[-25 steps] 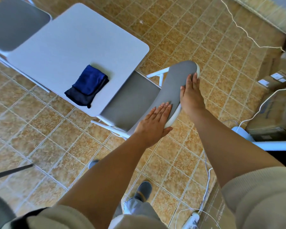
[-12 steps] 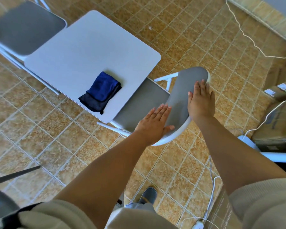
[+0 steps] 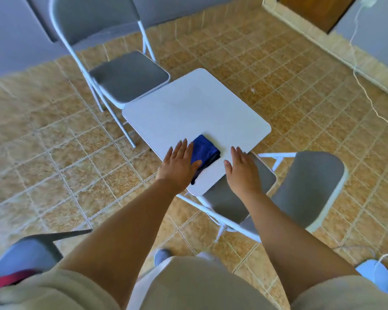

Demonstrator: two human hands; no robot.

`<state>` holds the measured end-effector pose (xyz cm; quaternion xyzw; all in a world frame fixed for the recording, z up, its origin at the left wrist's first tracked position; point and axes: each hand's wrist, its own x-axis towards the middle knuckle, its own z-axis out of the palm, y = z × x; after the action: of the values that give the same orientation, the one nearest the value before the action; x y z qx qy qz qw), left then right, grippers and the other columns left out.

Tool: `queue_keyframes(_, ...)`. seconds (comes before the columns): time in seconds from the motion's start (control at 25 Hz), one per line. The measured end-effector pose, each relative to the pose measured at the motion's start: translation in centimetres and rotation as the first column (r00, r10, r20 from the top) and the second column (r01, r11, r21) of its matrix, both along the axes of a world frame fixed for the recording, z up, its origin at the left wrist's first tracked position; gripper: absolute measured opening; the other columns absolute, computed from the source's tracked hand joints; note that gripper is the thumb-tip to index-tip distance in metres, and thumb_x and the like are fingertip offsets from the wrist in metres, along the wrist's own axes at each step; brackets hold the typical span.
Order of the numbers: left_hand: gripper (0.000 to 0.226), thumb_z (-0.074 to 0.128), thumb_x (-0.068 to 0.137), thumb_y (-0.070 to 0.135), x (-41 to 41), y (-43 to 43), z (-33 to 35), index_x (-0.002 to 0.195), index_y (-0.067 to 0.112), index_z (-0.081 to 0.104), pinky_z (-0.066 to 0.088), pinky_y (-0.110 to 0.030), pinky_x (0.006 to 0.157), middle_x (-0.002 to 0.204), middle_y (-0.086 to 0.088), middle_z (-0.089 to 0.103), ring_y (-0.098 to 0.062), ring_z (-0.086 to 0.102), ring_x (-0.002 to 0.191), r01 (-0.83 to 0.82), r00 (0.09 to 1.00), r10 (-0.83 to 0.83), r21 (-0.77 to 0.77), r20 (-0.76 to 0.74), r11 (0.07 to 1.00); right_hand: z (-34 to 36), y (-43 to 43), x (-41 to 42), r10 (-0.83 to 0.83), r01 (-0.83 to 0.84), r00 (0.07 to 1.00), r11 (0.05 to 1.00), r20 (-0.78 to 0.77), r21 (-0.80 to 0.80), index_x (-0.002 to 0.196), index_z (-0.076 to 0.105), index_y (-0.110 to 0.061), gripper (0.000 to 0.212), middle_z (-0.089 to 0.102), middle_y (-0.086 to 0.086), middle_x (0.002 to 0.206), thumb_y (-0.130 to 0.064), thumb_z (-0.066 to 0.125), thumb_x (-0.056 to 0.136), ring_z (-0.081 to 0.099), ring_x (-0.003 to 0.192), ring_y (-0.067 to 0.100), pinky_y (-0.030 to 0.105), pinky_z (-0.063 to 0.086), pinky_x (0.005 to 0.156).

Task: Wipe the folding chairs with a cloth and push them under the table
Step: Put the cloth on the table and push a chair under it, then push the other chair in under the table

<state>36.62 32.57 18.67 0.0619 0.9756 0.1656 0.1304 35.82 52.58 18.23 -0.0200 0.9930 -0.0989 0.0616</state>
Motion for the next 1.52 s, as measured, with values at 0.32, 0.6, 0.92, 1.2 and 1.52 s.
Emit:
queue_keyframes(0.32,0.065,0.015,0.099,0.052,-5.4,-14.4,0.4,0.153,0.016,0.009,-0.001,-0.038,0.121,0.161,-0.004,0.005,-0.018,-0.001,0.149,-0.255,0.966,0.254,-0.017,-0.04,0.967,0.9,-13.6,-9.2,0.236,-0.234,0.972,0.97,0.02,-0.06,0.15,0.022,-0.013,0.055,0.024,0.008,0.156,-0.038,0.032,0.101,0.025,0.142,0.024,0.034,0.021,0.114)
queue_keyframes(0.6,0.064,0.018,0.1,0.05,-15.7,-24.9,1.7,0.153,0.016,0.01,0.0,-0.035,0.121,0.161,-0.004,0.007,-0.016,0.001,0.149,-0.343,0.939,0.343,-0.041,-0.005,0.939,1.5,-24.6,-21.3,0.323,-0.317,0.945,0.943,0.052,-0.1,0.15,0.022,-0.018,0.057,0.025,0.004,0.157,-0.044,0.031,0.1,0.025,0.142,0.023,0.034,0.025,0.114)
queue_keyframes(0.92,0.063,0.02,0.1,0.049,-27.2,-38.4,1.3,0.153,0.016,0.011,0.0,-0.035,0.121,0.161,-0.004,0.008,-0.017,0.001,0.149,-0.413,0.911,0.413,0.005,0.004,0.911,1.0,-38.4,-33.9,0.347,-0.332,0.934,0.931,0.084,-0.153,0.147,0.028,-0.013,0.054,0.029,0.006,0.154,-0.036,0.039,0.099,0.028,0.14,0.025,0.038,0.028,0.11)
queue_keyframes(1.2,0.061,0.02,0.102,0.046,-39.6,-52.2,1.3,0.153,0.015,0.009,0.0,-0.035,0.121,0.161,-0.003,0.006,-0.017,-0.001,0.149,-0.225,0.974,0.225,0.01,0.028,0.974,0.6,-51.5,-42.3,0.11,-0.081,0.986,0.973,0.127,-0.214,0.149,0.025,-0.014,0.056,0.025,0.006,0.156,-0.037,0.037,0.1,0.025,0.142,0.022,0.037,0.027,0.112)
queue_keyframes(1.52,0.059,0.022,0.102,0.044,-54.3,-63.1,2.2,0.153,0.016,0.01,-0.002,-0.035,0.121,0.161,-0.003,0.007,-0.016,-0.001,0.149,-0.06,0.998,0.061,0.018,-0.011,0.998,0.8,-62.1,-51.0,-0.049,0.084,0.988,0.965,0.145,-0.247,0.151,0.018,-0.016,0.058,0.021,0.003,0.158,-0.039,0.034,0.101,0.023,0.143,0.019,0.031,0.023,0.113)
